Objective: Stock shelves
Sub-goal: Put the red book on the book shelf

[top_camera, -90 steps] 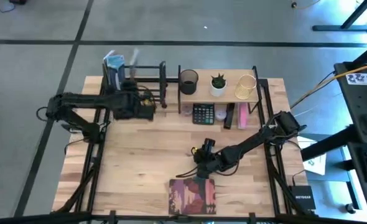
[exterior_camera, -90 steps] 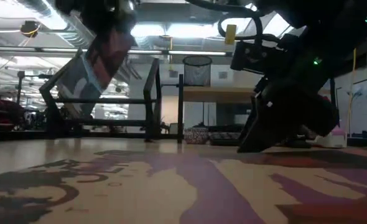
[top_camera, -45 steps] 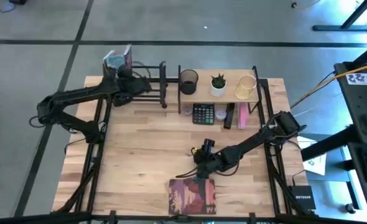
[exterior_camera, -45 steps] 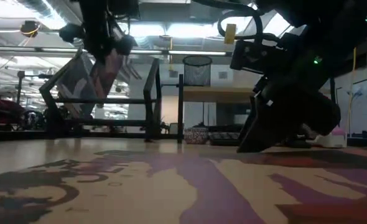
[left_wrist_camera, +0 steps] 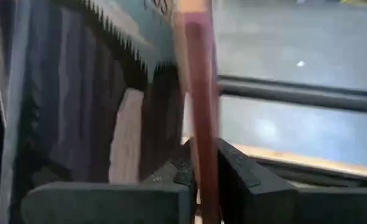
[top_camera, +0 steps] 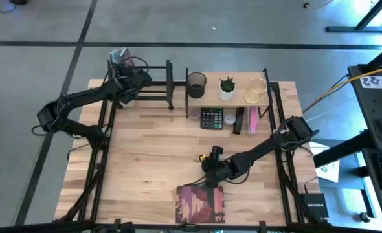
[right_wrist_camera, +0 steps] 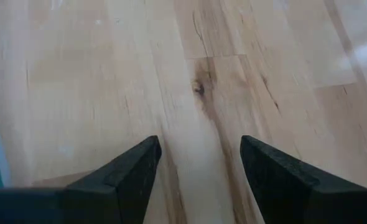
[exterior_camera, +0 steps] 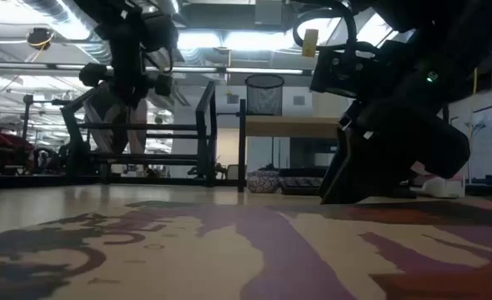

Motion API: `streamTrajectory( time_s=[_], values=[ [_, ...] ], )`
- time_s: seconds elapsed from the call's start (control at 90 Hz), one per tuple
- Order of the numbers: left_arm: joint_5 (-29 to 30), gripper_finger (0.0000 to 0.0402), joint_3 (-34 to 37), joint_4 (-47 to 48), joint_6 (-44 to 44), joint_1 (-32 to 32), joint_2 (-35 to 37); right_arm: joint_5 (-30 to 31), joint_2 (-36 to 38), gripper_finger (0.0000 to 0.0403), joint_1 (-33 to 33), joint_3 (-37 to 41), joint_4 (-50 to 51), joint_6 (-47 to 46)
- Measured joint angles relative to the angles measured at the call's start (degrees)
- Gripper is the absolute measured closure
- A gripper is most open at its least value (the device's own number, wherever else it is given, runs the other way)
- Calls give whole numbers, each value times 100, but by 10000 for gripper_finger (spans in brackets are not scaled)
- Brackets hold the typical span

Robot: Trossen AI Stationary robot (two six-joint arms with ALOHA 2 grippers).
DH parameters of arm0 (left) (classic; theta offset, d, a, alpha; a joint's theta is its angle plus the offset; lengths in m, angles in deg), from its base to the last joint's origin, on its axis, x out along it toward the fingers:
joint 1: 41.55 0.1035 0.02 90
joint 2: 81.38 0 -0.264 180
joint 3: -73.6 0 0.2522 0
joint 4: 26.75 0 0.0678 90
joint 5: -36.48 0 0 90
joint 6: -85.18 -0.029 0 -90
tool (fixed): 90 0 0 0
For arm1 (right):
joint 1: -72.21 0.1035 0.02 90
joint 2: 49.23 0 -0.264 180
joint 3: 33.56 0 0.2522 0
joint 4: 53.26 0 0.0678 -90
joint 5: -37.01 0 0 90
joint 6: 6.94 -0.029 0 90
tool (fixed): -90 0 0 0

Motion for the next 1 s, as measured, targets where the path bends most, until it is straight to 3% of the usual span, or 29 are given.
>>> streamTrajectory(
  time_s=[0.389,1.0],
  values=[
    [7,355,-1,6,-383,-227,113,-202,0,185,2,0,-308,129],
    [243,354,-5,63,-1396,-278,1109,-321,0,185,0,0,-424,129]
  ],
)
